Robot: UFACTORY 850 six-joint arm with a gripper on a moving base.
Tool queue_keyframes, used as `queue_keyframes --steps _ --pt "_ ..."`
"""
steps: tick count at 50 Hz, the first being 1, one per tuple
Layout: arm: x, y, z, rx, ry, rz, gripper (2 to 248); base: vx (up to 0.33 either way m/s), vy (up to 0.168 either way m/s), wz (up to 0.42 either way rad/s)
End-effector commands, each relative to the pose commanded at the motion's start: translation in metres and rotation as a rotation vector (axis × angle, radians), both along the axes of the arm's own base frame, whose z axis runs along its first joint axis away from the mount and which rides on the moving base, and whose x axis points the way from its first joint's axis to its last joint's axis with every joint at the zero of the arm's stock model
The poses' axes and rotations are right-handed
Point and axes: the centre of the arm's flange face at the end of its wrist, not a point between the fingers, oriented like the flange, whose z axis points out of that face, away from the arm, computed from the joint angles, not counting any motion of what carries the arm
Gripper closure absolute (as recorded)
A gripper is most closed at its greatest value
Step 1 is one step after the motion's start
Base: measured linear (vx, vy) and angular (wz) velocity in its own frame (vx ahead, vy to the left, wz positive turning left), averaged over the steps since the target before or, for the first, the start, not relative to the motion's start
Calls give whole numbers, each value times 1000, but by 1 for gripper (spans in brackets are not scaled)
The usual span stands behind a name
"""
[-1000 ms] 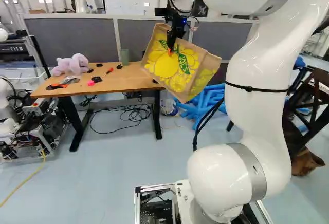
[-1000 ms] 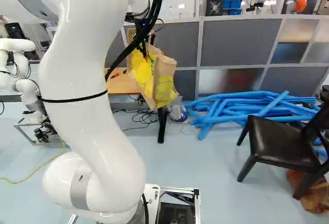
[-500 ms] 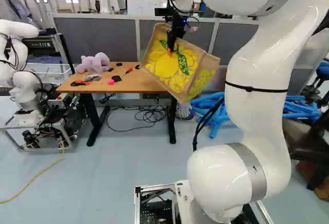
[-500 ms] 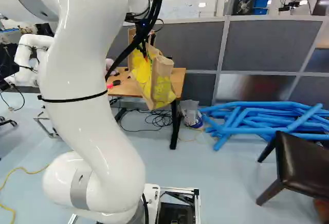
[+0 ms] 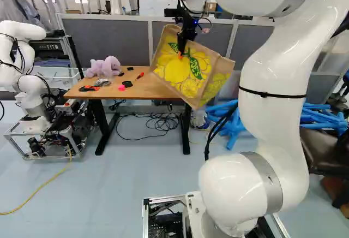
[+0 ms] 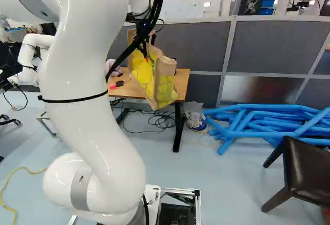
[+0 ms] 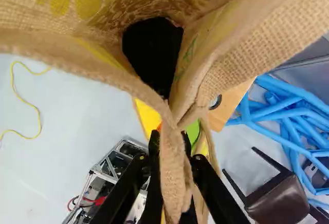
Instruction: Pick up the bag on the ground and place it on the table
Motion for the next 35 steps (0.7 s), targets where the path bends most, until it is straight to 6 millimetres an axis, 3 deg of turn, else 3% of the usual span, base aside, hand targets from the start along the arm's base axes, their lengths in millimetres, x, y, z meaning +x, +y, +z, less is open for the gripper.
queue_keyframes --steps 35 --pt "5 0 0 0 -3 0 227 0 0 0"
